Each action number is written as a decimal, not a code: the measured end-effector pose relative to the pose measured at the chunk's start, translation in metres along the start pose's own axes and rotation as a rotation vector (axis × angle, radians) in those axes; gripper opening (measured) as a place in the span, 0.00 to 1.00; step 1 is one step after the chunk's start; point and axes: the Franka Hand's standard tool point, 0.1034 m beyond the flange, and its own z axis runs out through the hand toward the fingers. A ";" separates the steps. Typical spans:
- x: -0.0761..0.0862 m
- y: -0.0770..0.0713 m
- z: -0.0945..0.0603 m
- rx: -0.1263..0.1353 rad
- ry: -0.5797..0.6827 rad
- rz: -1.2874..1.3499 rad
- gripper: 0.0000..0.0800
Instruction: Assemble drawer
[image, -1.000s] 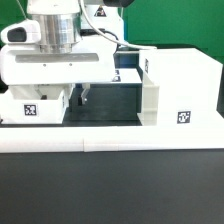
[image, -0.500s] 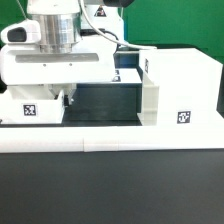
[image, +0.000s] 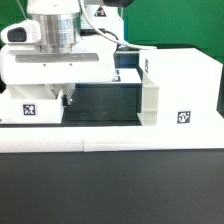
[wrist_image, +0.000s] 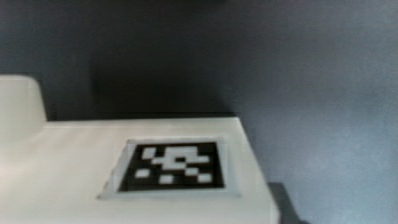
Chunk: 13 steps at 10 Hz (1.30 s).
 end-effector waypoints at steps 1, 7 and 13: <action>0.000 -0.002 -0.001 -0.002 0.000 -0.011 0.05; -0.008 -0.044 -0.024 0.044 -0.040 -0.217 0.05; -0.010 -0.042 -0.022 0.051 -0.047 -0.441 0.05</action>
Offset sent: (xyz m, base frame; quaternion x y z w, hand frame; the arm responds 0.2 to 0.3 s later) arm -0.0196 0.0360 0.0286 0.0320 -0.0454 -0.0389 0.9977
